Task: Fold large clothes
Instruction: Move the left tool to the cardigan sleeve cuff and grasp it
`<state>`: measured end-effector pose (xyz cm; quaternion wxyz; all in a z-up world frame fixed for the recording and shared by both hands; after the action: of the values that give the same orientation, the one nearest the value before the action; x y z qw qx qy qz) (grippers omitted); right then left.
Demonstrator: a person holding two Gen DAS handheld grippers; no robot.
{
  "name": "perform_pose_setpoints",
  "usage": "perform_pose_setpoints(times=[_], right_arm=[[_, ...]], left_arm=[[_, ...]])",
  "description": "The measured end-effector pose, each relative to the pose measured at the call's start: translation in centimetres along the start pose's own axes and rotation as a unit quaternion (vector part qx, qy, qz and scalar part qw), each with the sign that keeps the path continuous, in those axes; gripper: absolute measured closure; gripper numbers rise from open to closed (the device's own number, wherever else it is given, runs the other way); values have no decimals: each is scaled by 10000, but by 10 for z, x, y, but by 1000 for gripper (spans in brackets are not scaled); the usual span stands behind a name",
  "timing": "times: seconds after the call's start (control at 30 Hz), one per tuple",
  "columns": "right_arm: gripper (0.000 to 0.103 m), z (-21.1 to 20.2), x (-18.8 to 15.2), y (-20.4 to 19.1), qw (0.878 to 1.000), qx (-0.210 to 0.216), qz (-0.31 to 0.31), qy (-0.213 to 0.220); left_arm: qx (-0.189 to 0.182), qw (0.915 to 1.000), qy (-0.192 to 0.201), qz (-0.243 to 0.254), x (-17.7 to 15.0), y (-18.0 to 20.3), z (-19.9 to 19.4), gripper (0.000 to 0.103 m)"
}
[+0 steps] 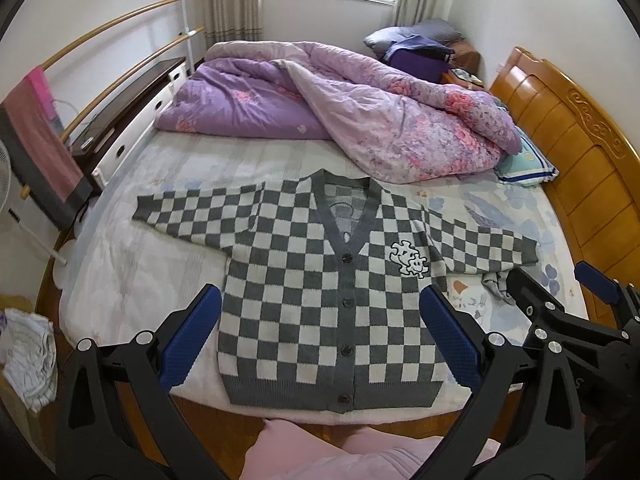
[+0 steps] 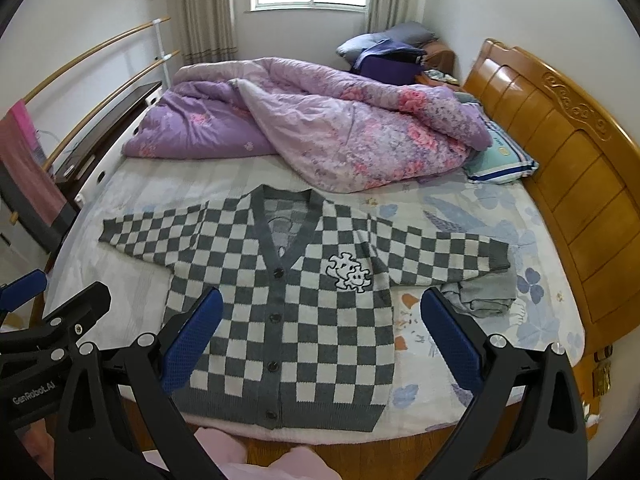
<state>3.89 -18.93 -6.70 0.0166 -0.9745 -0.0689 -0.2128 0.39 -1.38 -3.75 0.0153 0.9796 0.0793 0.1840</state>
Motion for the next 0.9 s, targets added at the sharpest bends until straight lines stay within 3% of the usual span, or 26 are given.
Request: perform_pose_setpoints(times=[0.27, 0.5, 0.67, 0.9], right_arm=[[7, 28, 3, -25, 9954, 583, -618, -453], [7, 49, 8, -80, 9881, 809, -1168, -589], [7, 64, 17, -121, 9848, 727, -1405, -713], [7, 105, 45, -189, 9830, 356, -1339, -1201]], left_arm=[[405, 9968, -369, -585, -16, -22, 10, 4], [657, 9898, -520, -1150, -27, -71, 15, 4], [622, 9853, -670, -1444, -19, -115, 26, 4], [333, 9800, -1109, -1621, 15, -209, 72, 4]])
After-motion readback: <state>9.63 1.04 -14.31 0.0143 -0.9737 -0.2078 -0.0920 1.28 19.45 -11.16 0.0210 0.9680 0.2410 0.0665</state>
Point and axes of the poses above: each gripper's, at about its wrist camera, not at the fingertips, and z roughly the way its jaws point, y to its right, x to its top, the point moved 4 cm from there along z, roughly the way its jaws point, and after that the axes turned 13 degrees about -y, right-handed, at the moved point
